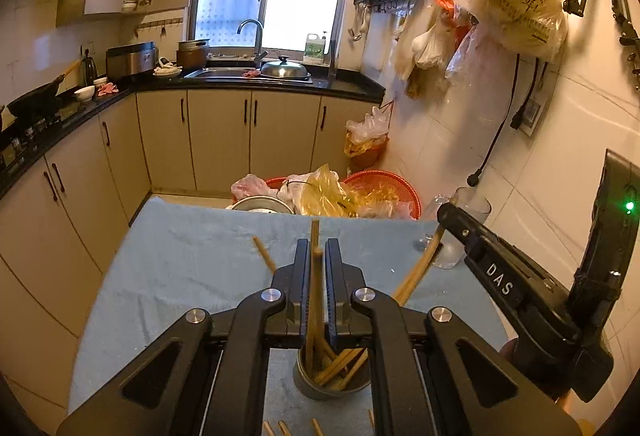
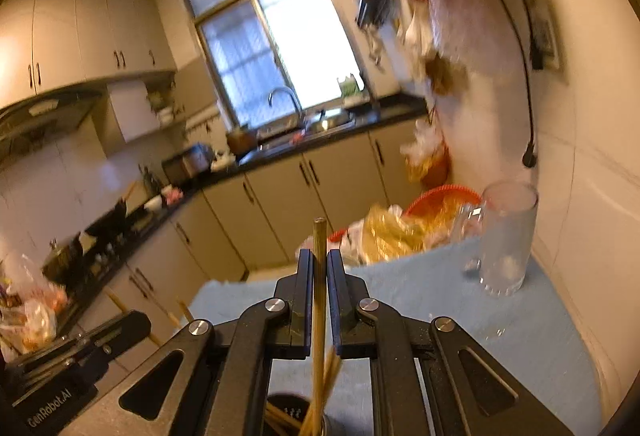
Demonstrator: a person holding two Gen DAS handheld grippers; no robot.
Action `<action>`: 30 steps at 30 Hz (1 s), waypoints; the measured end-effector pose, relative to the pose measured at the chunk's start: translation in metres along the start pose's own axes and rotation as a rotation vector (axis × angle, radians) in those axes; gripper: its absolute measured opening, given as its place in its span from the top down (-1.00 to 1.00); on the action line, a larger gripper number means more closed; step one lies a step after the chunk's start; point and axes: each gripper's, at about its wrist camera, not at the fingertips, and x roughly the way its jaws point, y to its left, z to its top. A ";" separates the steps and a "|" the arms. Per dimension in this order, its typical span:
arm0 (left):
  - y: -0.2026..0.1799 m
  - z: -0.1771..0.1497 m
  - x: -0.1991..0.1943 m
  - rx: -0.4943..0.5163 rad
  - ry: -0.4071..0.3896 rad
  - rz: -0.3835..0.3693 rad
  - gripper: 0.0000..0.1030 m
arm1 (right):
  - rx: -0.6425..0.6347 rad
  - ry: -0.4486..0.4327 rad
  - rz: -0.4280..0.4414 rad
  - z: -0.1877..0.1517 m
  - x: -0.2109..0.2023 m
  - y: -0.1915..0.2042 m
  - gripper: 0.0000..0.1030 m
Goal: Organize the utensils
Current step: 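Lift both chopsticks over the black cup and open both tools to drop them, then close the left tool on a chopstick while the right tool grasps another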
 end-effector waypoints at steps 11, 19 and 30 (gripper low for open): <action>0.012 -0.016 -0.093 -0.017 -0.121 0.026 0.10 | -0.056 -0.012 0.004 0.000 -0.069 0.003 0.06; 0.033 -0.073 -0.147 -0.061 -0.121 0.066 -0.24 | -0.162 0.106 -0.022 -0.029 -0.125 -0.001 -0.39; 0.055 -0.204 -0.060 -0.101 0.276 0.109 -0.24 | -0.206 0.611 0.001 -0.166 -0.093 -0.050 -0.30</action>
